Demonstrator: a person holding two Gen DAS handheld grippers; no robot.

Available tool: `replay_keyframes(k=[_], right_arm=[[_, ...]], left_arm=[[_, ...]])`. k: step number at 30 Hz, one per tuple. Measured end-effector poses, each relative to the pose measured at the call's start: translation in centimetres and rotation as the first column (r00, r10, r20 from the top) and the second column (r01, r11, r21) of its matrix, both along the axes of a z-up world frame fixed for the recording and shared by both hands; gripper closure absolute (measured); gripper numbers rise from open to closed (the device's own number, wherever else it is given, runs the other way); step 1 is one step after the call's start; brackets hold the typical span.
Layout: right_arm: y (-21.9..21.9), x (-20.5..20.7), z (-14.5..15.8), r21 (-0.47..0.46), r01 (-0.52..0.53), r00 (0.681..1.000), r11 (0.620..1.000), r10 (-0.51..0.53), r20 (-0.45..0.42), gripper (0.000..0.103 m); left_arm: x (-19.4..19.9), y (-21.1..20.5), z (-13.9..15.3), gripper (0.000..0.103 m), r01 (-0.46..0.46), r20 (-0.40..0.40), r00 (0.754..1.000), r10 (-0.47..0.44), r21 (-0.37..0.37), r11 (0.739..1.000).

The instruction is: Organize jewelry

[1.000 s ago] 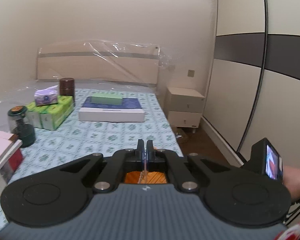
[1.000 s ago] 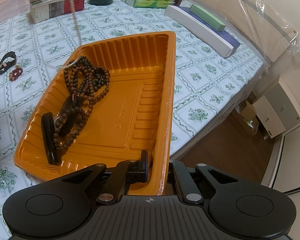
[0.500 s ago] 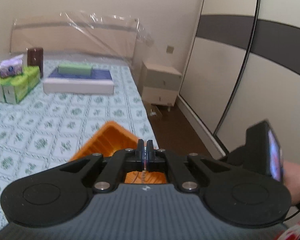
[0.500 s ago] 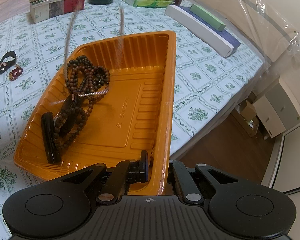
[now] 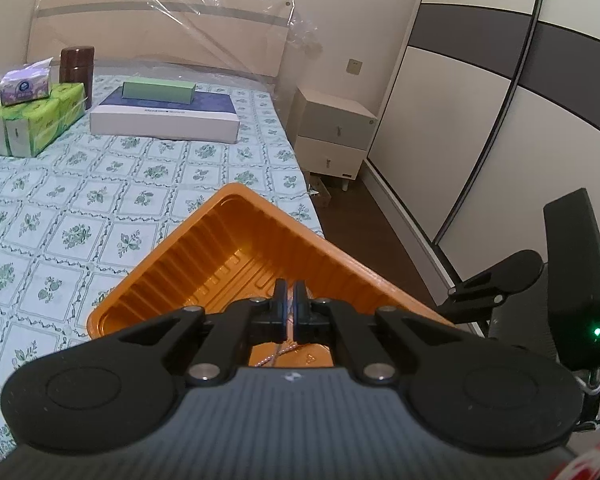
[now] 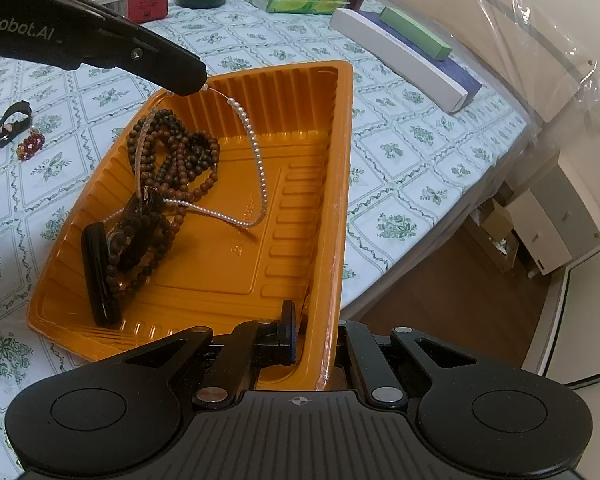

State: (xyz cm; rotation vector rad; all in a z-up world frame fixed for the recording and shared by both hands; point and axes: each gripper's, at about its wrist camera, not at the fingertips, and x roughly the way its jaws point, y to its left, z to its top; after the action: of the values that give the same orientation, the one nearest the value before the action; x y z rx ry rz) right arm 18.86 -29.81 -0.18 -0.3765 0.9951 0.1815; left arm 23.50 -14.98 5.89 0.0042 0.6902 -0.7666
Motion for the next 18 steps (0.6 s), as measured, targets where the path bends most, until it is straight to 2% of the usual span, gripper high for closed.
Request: replay_keyframes(k=[8,13,18], right_arm=[[0.0,0.0,0.0,0.000,0.000,1.000,1.000,0.000,0.001,0.098],[0.0,0.0,0.1,0.000,0.000,1.000,1.000,0.000,0.000,0.098],[-0.1,0.0,0.1,0.002,-0.001,1.000,1.000,0.001,0.002,0.098]], left_arm=[[-0.5,1.7,0.1,0.096,-0.046,0.003,0.999,0.046,-0.001,0.999],[-1.2,4.0,-0.2,0.091,-0.118,0.015,0.993,0.118,0.017,0.993],[-2.2,7.1,-0.8,0.089,-0.205,0.024,0.979,0.204,0.029,0.978]])
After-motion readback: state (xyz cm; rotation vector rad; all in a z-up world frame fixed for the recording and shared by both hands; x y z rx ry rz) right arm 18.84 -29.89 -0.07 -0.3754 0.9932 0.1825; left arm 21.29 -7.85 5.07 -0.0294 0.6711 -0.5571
